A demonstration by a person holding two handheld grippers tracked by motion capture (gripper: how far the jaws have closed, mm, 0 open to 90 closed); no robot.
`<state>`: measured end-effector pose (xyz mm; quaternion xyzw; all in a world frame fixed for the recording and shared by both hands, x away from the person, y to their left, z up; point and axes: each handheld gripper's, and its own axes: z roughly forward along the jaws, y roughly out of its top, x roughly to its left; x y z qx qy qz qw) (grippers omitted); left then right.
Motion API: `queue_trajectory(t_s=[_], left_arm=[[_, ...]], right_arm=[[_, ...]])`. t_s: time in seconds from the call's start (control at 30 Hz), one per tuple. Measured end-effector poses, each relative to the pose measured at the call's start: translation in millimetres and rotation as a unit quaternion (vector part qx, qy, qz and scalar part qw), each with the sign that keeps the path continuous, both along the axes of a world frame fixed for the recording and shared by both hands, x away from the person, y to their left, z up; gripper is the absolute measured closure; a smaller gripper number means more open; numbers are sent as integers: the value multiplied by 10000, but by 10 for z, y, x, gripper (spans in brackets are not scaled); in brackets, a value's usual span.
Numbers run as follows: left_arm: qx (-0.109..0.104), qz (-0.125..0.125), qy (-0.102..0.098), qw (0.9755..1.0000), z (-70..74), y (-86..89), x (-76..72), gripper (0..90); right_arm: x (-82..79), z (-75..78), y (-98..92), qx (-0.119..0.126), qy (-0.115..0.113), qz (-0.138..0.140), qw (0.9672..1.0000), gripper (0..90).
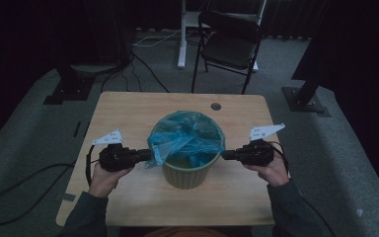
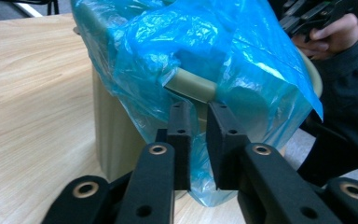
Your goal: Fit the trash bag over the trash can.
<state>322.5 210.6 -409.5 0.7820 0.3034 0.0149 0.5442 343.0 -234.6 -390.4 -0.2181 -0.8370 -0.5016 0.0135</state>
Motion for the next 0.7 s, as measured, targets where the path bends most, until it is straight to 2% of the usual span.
queue_trajectory(t_s=[0.2,0.33,0.53,0.7], left_arm=[[-70,-8,10,10000,-14,-29,37,826],[-60,-188,-1,9998,-24,-109,30,830],[-126,-381,6,9992,-47,-225,19,831],[49,-509,85,9987,-131,-350,12,830]], right_arm=[[24,-19,24,-26,25,-74,10000,900],[39,-55,98,-33,63,11,10000,900],[51,-99,191,-175,73,82,9998,900],[49,-134,241,-240,119,170,9995,900]])
